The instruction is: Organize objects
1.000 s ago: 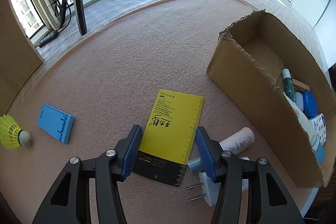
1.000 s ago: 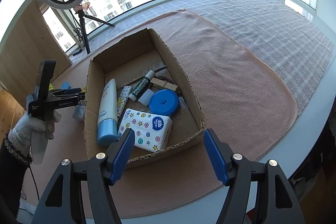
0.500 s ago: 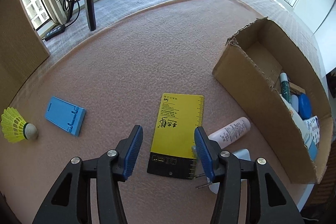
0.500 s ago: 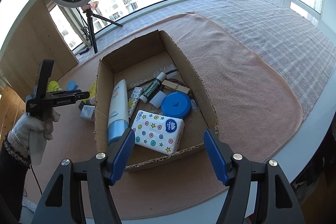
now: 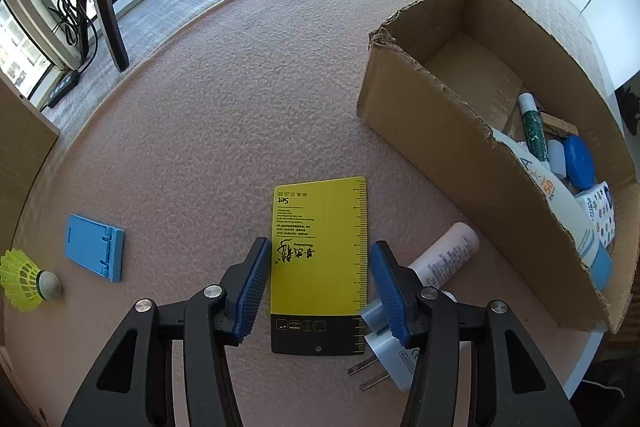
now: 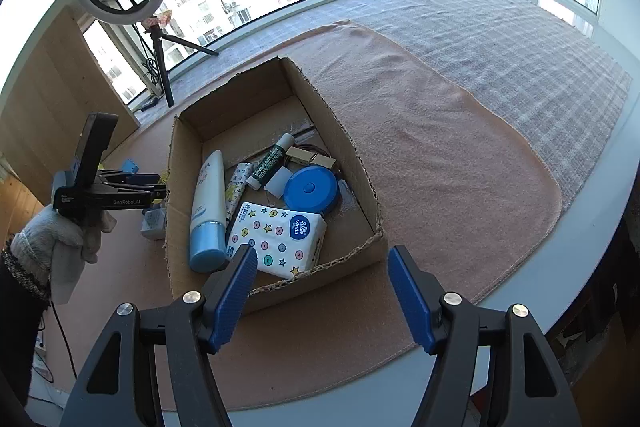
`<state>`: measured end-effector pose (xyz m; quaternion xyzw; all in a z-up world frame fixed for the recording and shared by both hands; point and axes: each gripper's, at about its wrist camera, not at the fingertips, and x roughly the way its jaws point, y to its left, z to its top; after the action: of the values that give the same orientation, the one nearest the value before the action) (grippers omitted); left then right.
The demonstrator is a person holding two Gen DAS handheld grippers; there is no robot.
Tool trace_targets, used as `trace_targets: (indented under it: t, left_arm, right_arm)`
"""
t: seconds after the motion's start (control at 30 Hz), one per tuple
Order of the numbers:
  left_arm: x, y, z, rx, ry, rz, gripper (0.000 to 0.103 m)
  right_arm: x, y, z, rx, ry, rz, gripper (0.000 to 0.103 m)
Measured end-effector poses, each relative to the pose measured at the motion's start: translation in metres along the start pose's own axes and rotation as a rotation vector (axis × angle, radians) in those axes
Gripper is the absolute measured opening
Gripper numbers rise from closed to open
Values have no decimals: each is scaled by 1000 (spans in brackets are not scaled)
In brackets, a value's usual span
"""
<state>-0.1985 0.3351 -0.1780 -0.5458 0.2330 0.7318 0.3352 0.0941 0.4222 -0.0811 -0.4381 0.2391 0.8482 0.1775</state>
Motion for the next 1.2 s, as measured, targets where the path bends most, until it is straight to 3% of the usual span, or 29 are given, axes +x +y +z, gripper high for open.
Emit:
trace_targets:
  t: [0.17,0.37,0.57,0.9,1.2]
  left_arm:
    - [-5,1,-17,-15,-16,2,53]
    - [-23,19,-32,-111,-71,7,53]
    - [-59,30,-26,-163,-153,-19,53]
    - [-91,-36,21,-57,-254,-83,53]
    - [-76,-94,48,13,-243,-125,53]
  right_arm:
    - [0,2,0,-3,-7,8,64]
    - [1,6,2,-12,-9,15,64]
    - [2,15,5,-34,-11,28,64]
    - [0,15,0,-41,-8,38,64]
    - [-3,-5,-5,5,-9,19,64]
